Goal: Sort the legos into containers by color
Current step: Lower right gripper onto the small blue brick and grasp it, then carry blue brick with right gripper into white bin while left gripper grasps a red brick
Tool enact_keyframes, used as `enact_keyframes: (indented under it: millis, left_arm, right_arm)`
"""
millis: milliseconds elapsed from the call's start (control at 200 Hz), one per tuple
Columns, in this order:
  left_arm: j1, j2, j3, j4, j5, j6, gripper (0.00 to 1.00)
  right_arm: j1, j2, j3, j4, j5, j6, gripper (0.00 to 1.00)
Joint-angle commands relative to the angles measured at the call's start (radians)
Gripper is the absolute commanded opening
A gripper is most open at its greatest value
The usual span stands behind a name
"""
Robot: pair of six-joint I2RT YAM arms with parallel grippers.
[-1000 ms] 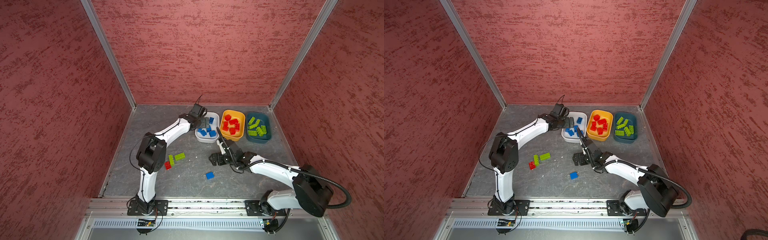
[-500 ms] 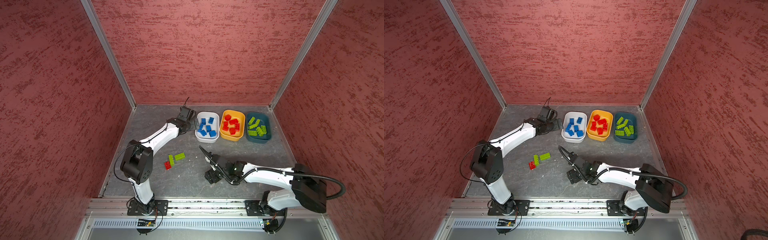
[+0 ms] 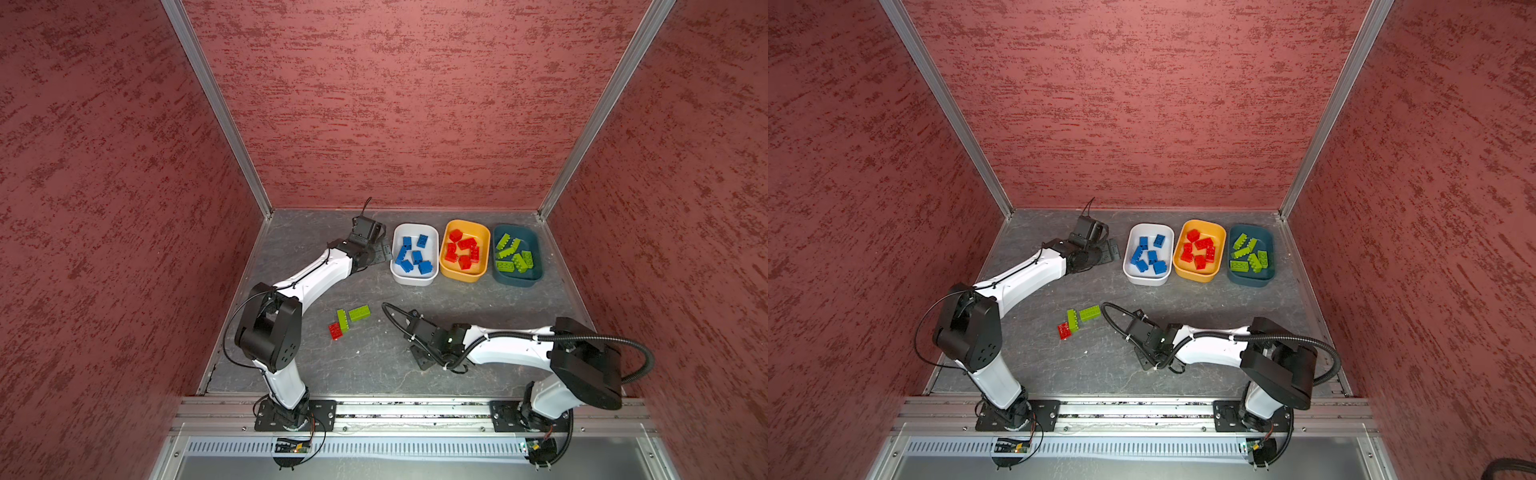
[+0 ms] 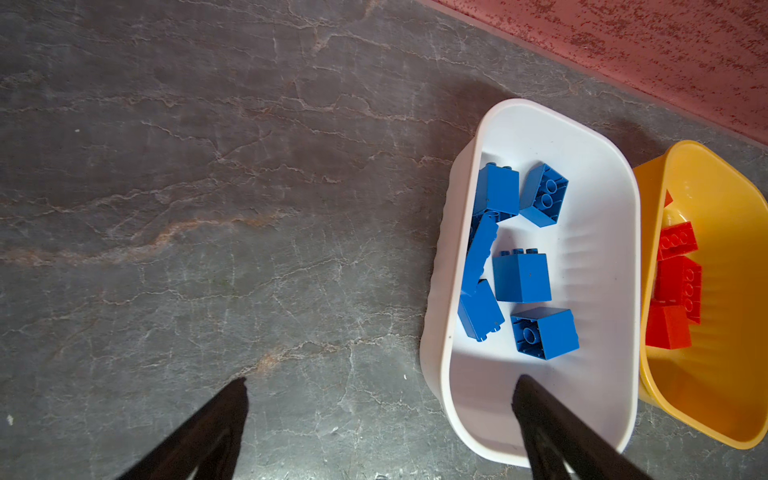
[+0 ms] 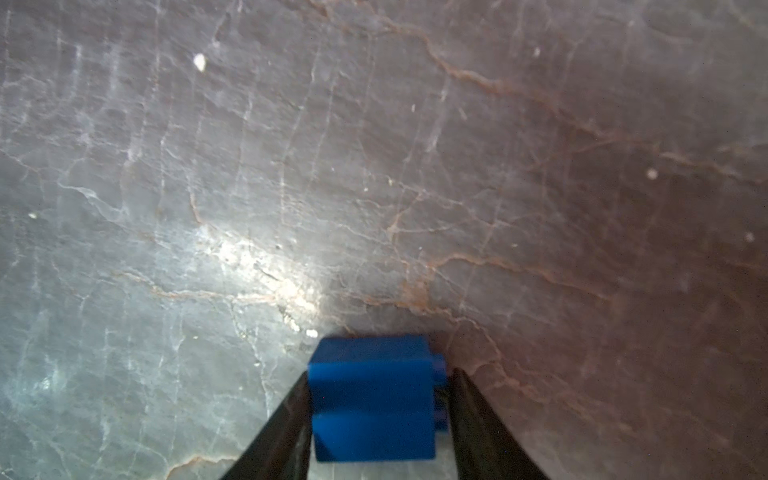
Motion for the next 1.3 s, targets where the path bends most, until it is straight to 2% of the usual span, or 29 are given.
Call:
enact_keyframes:
  millis: [0, 180, 326, 536, 746, 927, 1167, 1298]
  left_arm:
    - [0.007, -0.018, -0.013, 0.029, 0.018, -0.019, 1.00]
    - [0.007, -0.015, -0.028, 0.045, 0.035, -0.030, 0.99]
    - [0.008, -0.003, -0.014, 0.040, 0.039, -0.027, 0.99]
    - [0.010, 0.001, -0.002, 0.041, 0.038, -0.026, 0.99]
    - [0.017, -0.043, -0.034, -0.056, -0.021, -0.004, 0.99]
    - [0.069, -0.155, -0.158, -0.145, -0.037, -0.038, 0.99]
    - [0.137, -0.345, -0.352, -0.254, -0.054, -0.114, 1.00]
    - [0.171, -0.415, -0.431, -0.331, -0.049, -0.150, 0.91]
  right_arm:
    - [0.007, -0.040, -0.026, 0.000, 0.040, 0.005, 0.46]
    - [-0.003, -0.062, -0.023, 0.019, 0.076, -0.008, 0.38]
    - [-0.055, -0.107, -0.039, 0.076, 0.076, -0.029, 0.37]
    - [-0.226, -0.169, -0.050, 0.235, 0.026, -0.081, 0.36]
    - [-0.369, -0.178, 0.012, 0.425, -0.009, -0.134, 0.36]
    - [-0.476, -0.052, 0.131, 0.480, -0.067, -0.175, 0.38]
    - [-0.530, 0.179, 0.357, 0.469, -0.066, -0.173, 0.39]
    - [-0.548, 0.320, 0.512, 0.425, -0.088, -0.187, 0.42]
